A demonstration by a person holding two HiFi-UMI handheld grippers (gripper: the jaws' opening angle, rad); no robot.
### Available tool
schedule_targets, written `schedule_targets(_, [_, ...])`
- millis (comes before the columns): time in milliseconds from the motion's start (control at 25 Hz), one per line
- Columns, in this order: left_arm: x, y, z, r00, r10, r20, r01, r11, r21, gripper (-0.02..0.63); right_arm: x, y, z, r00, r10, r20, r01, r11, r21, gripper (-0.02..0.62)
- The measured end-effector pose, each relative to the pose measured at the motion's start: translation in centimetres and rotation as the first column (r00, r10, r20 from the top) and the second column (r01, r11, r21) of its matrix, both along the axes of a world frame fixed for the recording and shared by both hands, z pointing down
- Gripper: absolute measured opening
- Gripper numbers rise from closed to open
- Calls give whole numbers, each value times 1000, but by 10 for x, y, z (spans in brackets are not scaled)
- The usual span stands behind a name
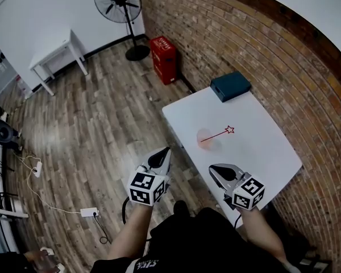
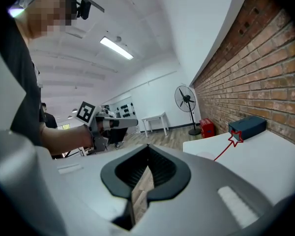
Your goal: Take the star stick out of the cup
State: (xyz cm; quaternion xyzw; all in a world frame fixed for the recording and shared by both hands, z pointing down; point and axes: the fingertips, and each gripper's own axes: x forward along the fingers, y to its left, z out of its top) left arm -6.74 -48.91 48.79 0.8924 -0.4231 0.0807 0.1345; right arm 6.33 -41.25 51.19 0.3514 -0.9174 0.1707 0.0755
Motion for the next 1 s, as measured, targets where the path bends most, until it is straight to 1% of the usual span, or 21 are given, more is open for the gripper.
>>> schedule_targets(160, [19, -13, 11, 997, 82, 13, -82, 997, -7, 8, 13, -11, 12, 997, 66, -30, -67, 997, -25, 0])
schedule_targets(360, [57, -27, 26, 980, 198, 16, -197, 980, -31, 8, 40, -22, 16, 987, 155, -31, -156, 987, -32, 0])
schedule_targets(480, [81, -42, 37, 970, 239, 35, -238, 970, -41, 10, 59, -36, 25, 981, 191, -28, -192, 981, -40, 0])
schedule_targets(560, [95, -51, 42, 963, 266, 42, -264, 963, -47, 28, 67, -47, 31, 979, 203, -25, -204, 978, -50, 0])
schedule_targets(760, [125, -59, 63, 934, 352, 67, -345, 933, -99, 62, 82, -66, 41, 973, 230, -8, -230, 970, -73, 0])
schedule_targets(920, [147, -74, 78, 908, 401, 124, -390, 915, -103, 77, 93, -75, 52, 971, 238, -6, -238, 965, -107, 0])
schedule_targets(1000, [161, -80, 85, 890, 433, 142, -421, 901, -109, 91, 98, -78, 57, 970, 241, -10, -241, 963, -122, 0])
